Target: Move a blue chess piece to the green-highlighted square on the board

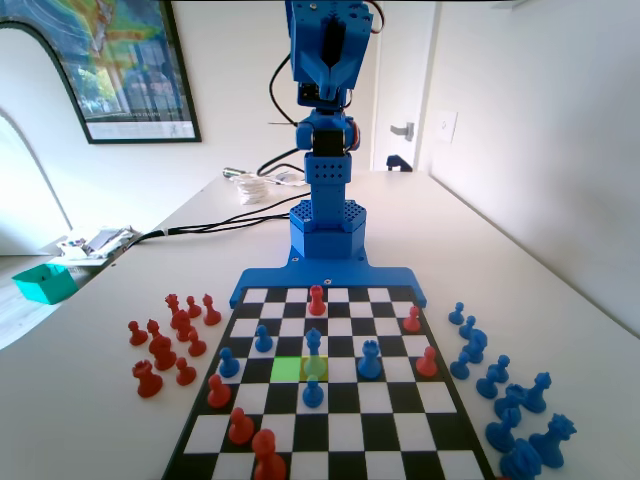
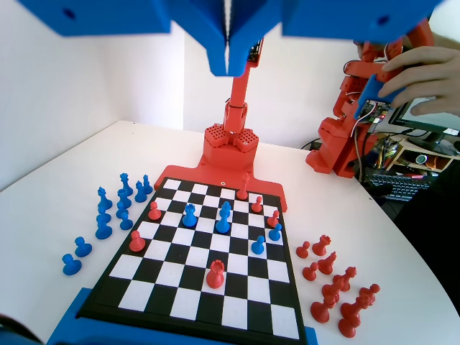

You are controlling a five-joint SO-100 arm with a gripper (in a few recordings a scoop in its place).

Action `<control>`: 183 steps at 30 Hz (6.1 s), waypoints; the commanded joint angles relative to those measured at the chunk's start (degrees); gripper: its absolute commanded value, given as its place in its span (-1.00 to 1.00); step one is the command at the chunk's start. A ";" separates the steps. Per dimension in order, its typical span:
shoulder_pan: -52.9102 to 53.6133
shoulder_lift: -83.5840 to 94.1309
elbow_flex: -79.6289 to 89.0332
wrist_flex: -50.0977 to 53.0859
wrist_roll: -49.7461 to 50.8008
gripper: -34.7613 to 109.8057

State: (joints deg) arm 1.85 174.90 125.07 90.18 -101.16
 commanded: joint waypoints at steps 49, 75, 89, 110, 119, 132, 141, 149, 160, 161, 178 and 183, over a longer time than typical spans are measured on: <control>6.59 -50.89 -20.48 -10.11 5.45 -0.51; 5.01 -84.64 -35.07 -12.04 -0.70 -0.35; 5.36 -86.22 -25.84 -20.04 -5.36 -0.32; 5.45 -93.96 -21.62 -30.76 -6.68 -0.31; 4.66 -95.45 -19.86 -33.31 -6.42 -0.31; 5.27 -95.98 -14.59 -39.81 -4.04 -0.31; 4.57 -96.24 -13.45 -42.10 -1.67 -0.32; 3.69 -96.24 -13.27 -43.77 0.97 -0.32; 3.25 -96.24 -10.81 -45.62 2.37 -0.33; 3.34 -96.24 -10.72 -45.62 2.20 -0.33; 4.13 -96.15 -10.20 -46.41 0.18 -0.51; 4.13 -95.19 -12.13 -42.71 0.44 -0.51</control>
State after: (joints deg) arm 4.83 76.73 114.35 44.03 -100.11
